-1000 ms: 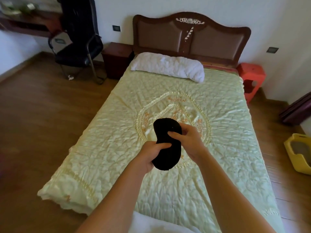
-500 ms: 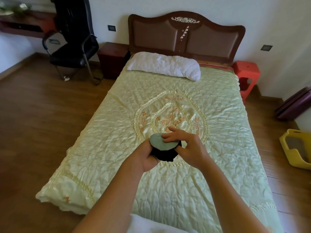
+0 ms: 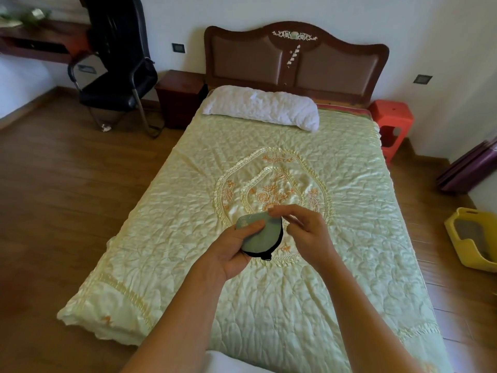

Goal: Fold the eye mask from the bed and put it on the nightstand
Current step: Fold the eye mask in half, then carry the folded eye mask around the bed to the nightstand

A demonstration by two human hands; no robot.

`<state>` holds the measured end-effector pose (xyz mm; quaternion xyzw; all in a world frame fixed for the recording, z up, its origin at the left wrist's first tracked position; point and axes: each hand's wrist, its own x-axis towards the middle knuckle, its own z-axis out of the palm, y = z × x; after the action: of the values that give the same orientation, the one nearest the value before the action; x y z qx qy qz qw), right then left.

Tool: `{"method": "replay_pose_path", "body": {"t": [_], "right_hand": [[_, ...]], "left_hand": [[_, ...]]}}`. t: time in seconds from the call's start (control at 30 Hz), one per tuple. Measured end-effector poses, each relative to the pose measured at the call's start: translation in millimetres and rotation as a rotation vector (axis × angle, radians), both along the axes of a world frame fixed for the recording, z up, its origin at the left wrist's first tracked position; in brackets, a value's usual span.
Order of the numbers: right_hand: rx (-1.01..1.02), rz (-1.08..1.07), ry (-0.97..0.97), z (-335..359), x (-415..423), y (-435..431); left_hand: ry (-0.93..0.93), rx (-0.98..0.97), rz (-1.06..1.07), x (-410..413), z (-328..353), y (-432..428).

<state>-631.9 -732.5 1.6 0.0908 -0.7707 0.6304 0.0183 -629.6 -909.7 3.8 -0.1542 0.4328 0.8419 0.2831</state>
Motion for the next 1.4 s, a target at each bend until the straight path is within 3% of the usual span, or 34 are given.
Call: {"method": "replay_pose_path", "body": {"t": [0.13,0.33,0.67,1.1,1.4], "right_hand": [[-0.087,-0.129,-0.115,-4.7,5.4,4.9],[-0.242,-0.133,-0.456,-23.7,19.8,-6.3],[-0.254,-0.061,-0.625,-34.3,28.4,-48.8],[-0.108,0.246,-0.686,-42.5,24.3,-130.9],[0.019,0.663,-0.734,-50.9,75.2,-179.1]], "left_hand": [[-0.033,-0.113,0.063,-0.1,-3.8,-5.6],[-0.024,-0.162,0.111,6.6,-13.9,-9.8],[-0.082,-0.223,0.215,24.1,-30.4,-43.9],[-0.156,-0.232,0.659,87.8,-41.2,-114.6],[-0.238,-0.2,1.047,188.2,-39.0,-118.6]]}}
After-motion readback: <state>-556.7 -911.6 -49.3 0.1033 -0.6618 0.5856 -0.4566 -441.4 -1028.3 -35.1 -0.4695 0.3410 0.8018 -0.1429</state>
